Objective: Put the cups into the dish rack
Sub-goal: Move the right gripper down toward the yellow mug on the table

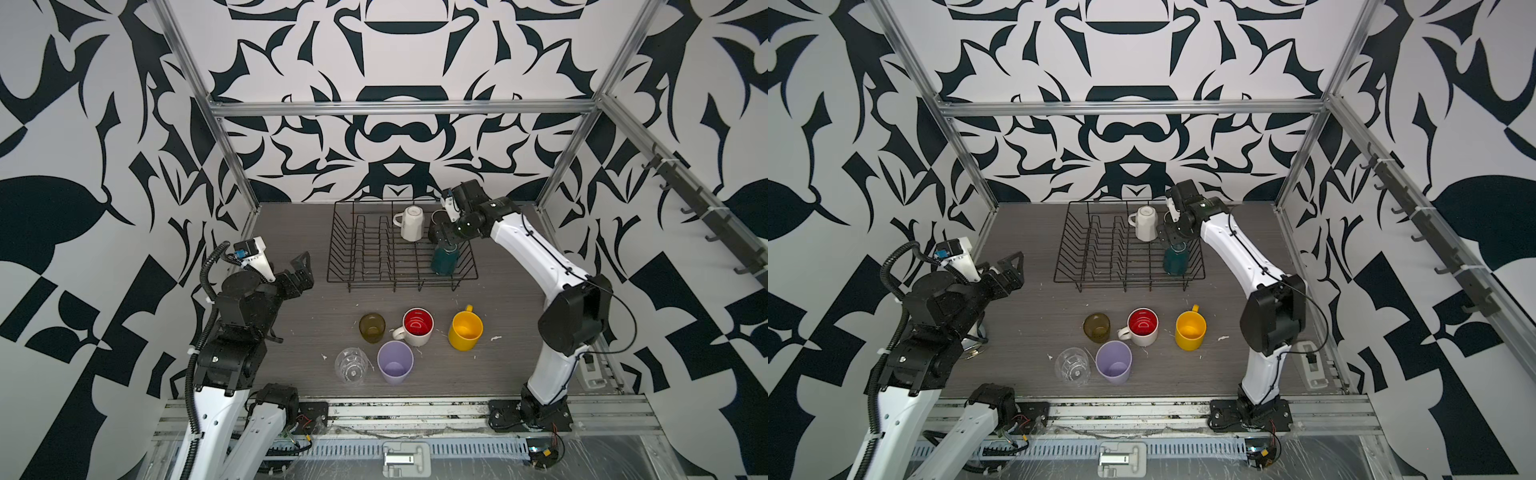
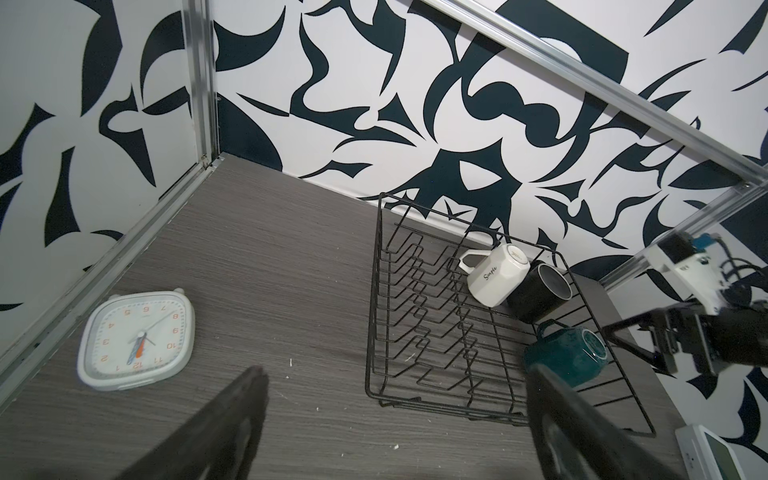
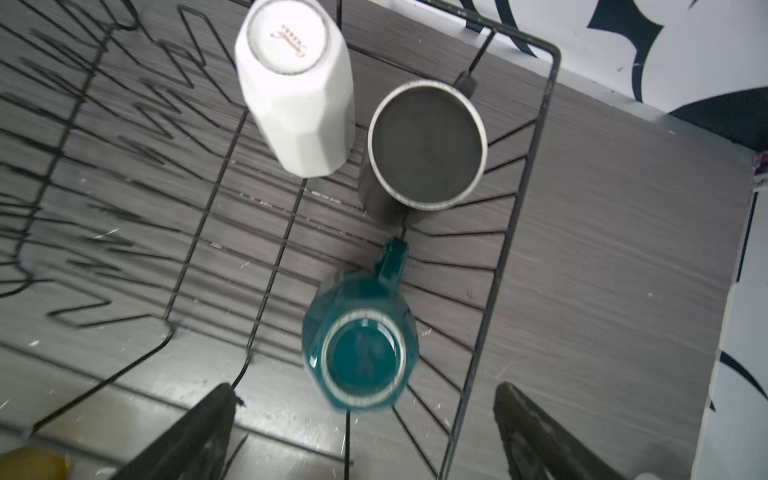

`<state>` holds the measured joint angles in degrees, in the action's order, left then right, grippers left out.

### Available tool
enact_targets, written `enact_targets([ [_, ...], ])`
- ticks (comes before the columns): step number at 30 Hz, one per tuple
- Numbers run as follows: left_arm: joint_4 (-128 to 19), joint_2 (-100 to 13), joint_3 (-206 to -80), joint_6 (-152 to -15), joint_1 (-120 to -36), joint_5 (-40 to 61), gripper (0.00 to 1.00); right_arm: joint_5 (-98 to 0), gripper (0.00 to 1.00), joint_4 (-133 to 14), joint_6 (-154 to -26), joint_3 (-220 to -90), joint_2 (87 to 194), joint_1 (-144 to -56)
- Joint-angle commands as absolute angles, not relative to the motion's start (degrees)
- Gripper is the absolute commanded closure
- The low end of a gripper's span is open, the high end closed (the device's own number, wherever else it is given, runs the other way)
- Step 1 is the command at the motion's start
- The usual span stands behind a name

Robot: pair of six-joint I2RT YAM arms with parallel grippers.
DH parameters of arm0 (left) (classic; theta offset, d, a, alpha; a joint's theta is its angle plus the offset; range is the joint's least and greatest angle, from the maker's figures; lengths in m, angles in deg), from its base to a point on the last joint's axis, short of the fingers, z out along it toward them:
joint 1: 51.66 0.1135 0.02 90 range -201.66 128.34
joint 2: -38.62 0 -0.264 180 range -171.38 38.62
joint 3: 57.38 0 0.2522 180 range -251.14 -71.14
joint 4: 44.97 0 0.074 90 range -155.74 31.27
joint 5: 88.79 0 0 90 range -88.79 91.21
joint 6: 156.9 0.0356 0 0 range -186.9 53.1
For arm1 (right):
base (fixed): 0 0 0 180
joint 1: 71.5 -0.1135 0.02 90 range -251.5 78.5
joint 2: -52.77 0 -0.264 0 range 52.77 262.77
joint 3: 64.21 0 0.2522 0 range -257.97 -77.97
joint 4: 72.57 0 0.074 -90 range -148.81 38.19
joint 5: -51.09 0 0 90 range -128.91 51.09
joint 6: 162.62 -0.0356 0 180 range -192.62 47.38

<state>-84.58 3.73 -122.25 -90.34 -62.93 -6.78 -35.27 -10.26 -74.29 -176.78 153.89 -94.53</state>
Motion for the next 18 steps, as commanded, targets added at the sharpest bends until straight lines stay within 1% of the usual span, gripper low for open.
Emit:
enact_targets([
  [1,-85.78,4.49,-122.95,-89.40,-62.82,-7.84,0.01,-36.47,0.01,-11.96,-76.69,-170.01,143.89,-94.87],
  [5,-84.45,3.88,-122.64,-89.40,-62.78,-7.98,0.01,-36.64,0.05,-10.56,-79.25,-160.04,133.59,-94.88],
  [9,-83.10,2.73,-122.73,-89.43,-62.82,-7.67,0.01,-37.58,0.11,-6.10,-81.26,-153.07,127.84,-94.88],
  [12,-82.53,2.09,-122.73,-89.49,-62.82,-7.40,0.01,-38.06,0.17,-3.86,-82.70,-148.44,123.93,-95.22],
  [15,-82.14,2.05,-122.48,-89.81,-62.82,-7.18,0.01,-39.51,0.29,-2.96,-84.35,-144.30,120.42,-95.55],
  [18,-82.03,2.04,-122.29,-90.18,-62.82,-7.15,0.01,-40.73,0.34,-1.79,-85.60,-141.23,118.81,-96.68],
])
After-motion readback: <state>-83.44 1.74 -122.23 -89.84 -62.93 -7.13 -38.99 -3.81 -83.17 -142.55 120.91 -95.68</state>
